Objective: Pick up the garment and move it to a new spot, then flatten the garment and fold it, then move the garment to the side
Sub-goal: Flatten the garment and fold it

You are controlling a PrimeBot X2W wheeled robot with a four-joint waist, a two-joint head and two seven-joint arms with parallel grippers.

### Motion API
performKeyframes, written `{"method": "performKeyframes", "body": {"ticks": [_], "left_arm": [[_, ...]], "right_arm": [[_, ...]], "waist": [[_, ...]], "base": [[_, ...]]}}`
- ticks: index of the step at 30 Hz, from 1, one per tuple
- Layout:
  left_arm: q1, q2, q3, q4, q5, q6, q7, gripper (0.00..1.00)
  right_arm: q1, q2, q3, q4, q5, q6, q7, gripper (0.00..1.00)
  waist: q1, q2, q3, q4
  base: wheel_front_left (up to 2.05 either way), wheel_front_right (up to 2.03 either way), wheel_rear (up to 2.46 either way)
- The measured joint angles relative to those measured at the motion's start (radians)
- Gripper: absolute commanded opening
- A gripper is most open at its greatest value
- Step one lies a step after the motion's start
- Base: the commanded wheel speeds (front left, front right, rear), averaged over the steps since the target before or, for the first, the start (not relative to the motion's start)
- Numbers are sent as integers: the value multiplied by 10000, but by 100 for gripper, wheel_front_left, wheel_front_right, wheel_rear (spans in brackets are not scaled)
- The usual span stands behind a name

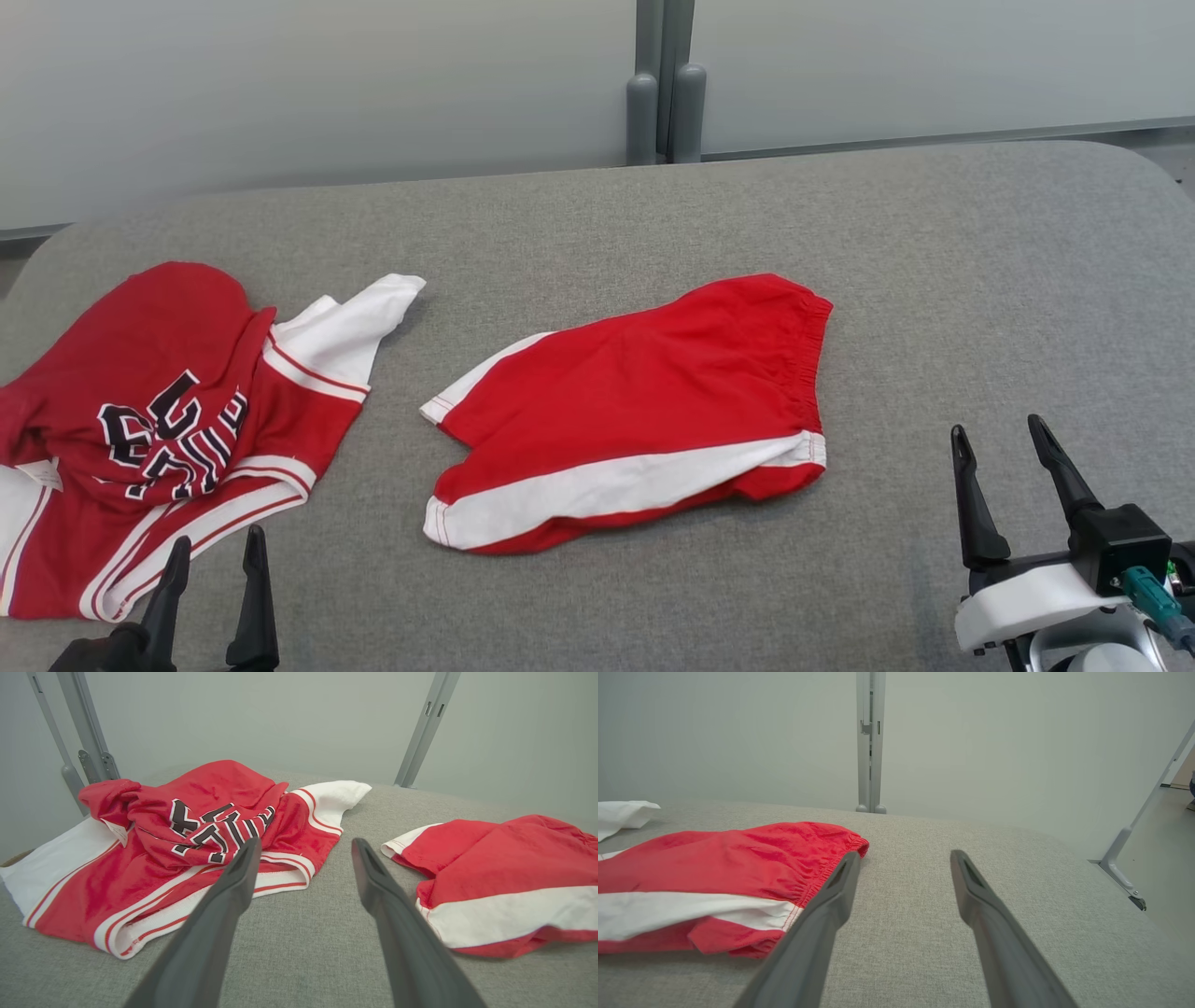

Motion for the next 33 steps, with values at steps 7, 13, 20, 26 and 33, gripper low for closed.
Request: {"method": "performKeyframes", "body": {"ticks": [7,13,20,26,33], "left_arm": [[26,-21,15,38,0,0,0,100],[45,-6,25,50,-2,0,0,100],[44,21,88,73,-25,0,0,100],[9,98,56,-4,-35,0,0,100],[-552,433,-416,-123,-387,2,930,100]], "right_arm": [[74,-8,69,38,2,0,0,100],[84,-31,117,40,13,0,0,100],[88,-50,140,27,15,0,0,100],[18,-81,334,178,219,0,-2,100],[-717,-959,1687,842,1329,-2,892,100]], "waist": [[0,0,-134,-37],[0,0,-153,-66],[0,0,-138,-62],[0,0,-57,-55],[0,0,266,-33]], "base": [[0,0,0],[0,0,0],[0,0,0],[0,0,0],[0,0,0]]}}
